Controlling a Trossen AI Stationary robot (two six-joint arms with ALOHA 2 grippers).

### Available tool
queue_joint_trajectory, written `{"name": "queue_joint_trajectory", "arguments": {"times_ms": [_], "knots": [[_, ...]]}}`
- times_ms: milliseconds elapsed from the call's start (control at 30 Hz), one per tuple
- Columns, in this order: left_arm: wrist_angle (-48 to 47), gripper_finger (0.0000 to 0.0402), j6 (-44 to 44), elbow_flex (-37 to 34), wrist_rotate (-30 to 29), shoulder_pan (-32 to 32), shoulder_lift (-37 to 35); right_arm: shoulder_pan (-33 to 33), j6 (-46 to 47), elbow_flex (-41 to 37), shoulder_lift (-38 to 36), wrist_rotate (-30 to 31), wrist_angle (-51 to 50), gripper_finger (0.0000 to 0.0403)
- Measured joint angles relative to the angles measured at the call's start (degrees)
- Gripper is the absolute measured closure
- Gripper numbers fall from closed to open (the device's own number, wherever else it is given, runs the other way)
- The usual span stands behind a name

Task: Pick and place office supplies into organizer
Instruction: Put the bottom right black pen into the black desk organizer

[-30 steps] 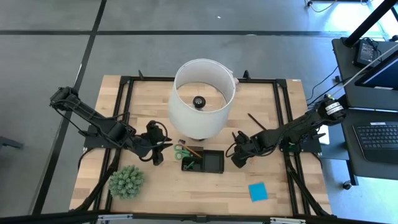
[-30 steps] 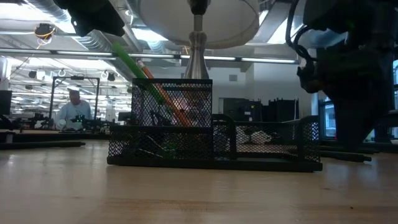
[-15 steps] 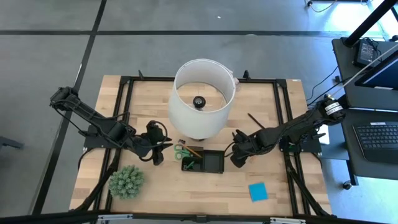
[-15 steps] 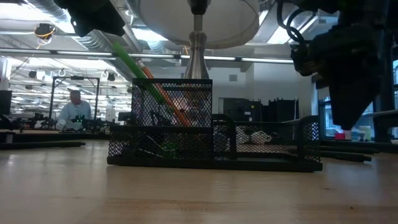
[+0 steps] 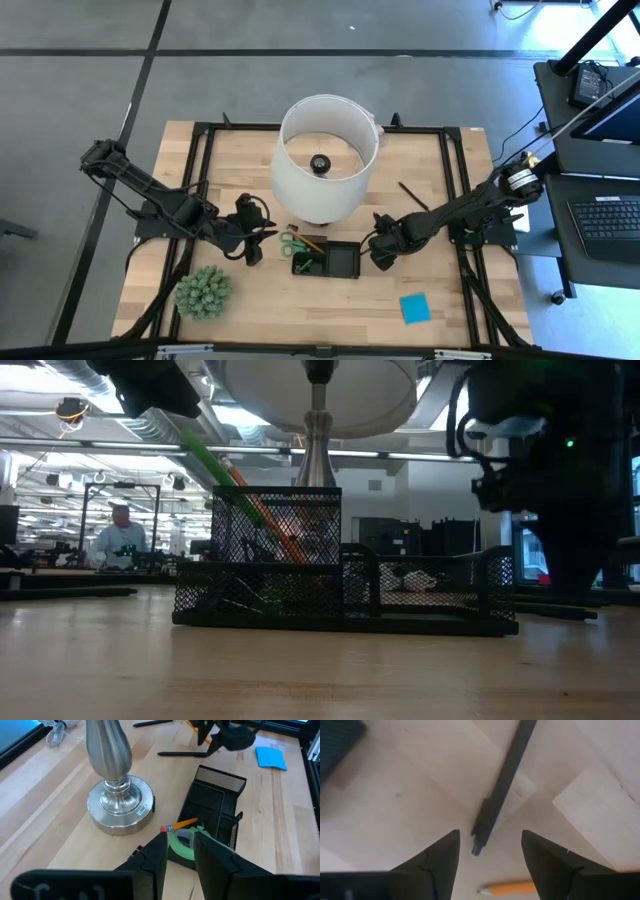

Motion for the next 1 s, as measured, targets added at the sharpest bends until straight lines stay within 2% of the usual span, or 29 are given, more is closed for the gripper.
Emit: {"name": "queue_joint_trajectory", "arguments": {"times_ms": [167,467,833,1000], "knots": [[0.00,0.0313,-0.01,0.00,0.17,0.00,0.00,-0.22,0.16,0.17,3.64,0.00,3.66,0.0189],[0.00,0.0313,-0.43,0.00,0.20,0.00,0.00,-0.88,0.20,0.43,6.06,-2.05,2.99,0.0198],[0.00,0.0313,-0.50,0.00,0.22,0.00,0.00,-0.90,0.16,0.41,6.06,-2.32,3.40,0.0304],[0.00,0.0313,-0.50,0.00,0.22,0.00,0.00,-0.90,0.12,0.39,6.06,-2.36,3.30,0.0337]]}}
